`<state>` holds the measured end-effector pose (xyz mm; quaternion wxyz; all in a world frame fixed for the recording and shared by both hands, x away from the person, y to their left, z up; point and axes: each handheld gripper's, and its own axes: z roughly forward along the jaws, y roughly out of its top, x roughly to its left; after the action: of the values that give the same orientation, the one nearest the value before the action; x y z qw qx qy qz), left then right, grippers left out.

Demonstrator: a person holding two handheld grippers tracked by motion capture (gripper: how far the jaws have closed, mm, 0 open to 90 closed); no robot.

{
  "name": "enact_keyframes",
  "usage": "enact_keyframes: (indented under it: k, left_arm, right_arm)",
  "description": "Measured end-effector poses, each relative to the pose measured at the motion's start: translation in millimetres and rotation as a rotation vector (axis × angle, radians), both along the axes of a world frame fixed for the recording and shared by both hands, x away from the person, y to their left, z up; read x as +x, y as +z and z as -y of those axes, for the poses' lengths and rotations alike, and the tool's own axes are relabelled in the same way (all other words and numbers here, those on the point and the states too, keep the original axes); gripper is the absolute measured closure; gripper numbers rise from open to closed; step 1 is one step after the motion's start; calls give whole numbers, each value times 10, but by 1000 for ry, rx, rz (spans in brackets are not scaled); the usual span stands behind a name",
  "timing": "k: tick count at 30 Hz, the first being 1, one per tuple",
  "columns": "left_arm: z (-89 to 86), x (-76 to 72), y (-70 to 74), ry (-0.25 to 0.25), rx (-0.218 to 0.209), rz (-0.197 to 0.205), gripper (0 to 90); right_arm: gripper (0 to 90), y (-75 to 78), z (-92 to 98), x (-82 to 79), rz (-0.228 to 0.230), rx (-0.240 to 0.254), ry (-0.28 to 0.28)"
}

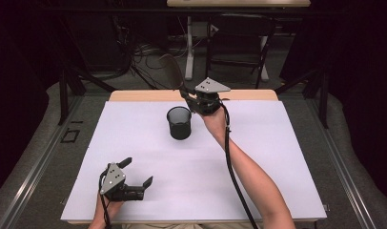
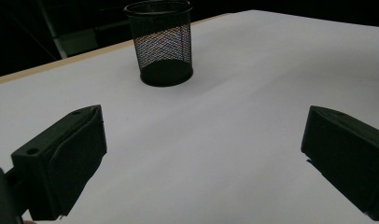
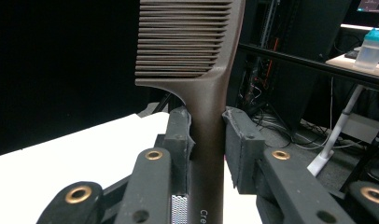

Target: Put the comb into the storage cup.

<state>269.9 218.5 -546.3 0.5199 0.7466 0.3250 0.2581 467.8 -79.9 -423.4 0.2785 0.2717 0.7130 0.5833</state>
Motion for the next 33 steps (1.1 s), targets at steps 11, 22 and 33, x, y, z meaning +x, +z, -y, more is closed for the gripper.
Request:
enact_keyframes:
  k: [11,22,33]
  left_arm:
    - [1,-2,1,-1,-1,0,0]
    - [0,-2,1,-1,-1,1,0]
    - [0,-3,2,-2,-3,1,0]
  right_arm:
    - [727,-8,-66,14,1,-1,9]
    - [727,-18,-117,39,0,12,9]
    - [727,-32,-189,47,2,10,16]
